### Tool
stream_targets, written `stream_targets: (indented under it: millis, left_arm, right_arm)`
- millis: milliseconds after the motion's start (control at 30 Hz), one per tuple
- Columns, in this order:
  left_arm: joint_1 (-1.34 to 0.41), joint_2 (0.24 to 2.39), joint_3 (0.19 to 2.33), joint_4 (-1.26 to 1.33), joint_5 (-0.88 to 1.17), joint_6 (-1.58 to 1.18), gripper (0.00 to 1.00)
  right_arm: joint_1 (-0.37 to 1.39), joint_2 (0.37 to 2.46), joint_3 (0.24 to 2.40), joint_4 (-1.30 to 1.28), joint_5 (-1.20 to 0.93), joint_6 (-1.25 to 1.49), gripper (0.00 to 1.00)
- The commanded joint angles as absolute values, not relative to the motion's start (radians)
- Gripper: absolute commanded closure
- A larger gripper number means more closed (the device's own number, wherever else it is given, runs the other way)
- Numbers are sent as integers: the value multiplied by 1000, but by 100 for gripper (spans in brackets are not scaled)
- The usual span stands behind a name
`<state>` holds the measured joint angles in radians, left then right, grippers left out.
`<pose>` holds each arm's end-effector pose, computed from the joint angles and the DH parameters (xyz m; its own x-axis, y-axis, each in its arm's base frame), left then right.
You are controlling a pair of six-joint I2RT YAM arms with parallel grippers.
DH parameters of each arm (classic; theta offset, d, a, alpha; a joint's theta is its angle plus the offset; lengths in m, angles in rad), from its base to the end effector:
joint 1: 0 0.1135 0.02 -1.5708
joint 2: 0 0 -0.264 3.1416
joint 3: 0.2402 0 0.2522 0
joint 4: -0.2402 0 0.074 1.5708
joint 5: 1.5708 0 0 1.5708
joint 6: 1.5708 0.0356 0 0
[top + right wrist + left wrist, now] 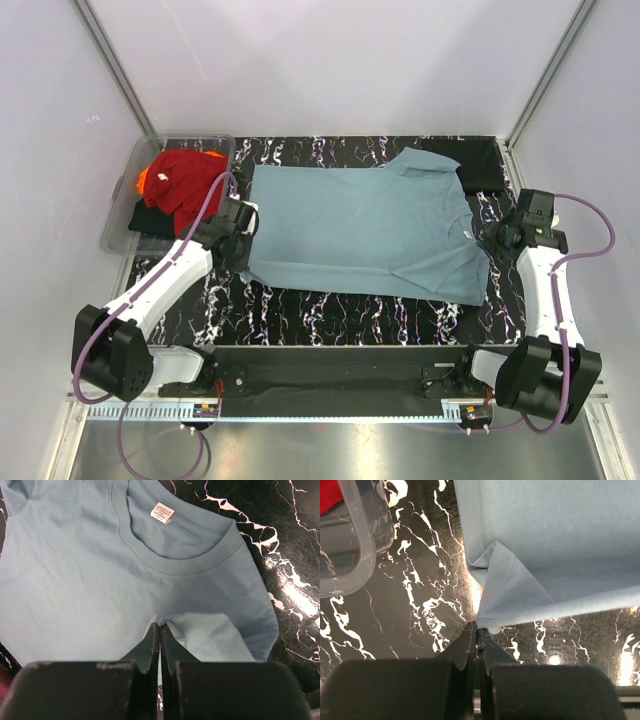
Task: Fold and stack the t-shirts
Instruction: Fold the tshirt
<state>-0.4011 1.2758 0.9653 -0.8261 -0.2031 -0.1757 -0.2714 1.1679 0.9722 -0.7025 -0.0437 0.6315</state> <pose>0.2243 -0.0873 0.2496 -0.8755 0.1854 -0.4462 0.1536 0.9824 0.1066 0.2285 -0.0620 0.2819 -0.4656 0.7418 -0.4827 0.6399 0.6589 0.3954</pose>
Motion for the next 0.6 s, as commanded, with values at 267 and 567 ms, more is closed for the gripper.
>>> stream_targets:
  millis: [267,567]
  left_arm:
    - [-440,1360,1066,-782,-210,-46,99]
    - [-439,1575,1181,-844,-322,-95,94]
  right_arm:
    - [-275,1169,988,-640,-31,623,100]
    - [-275,1273,1057,-572,-66,624,99]
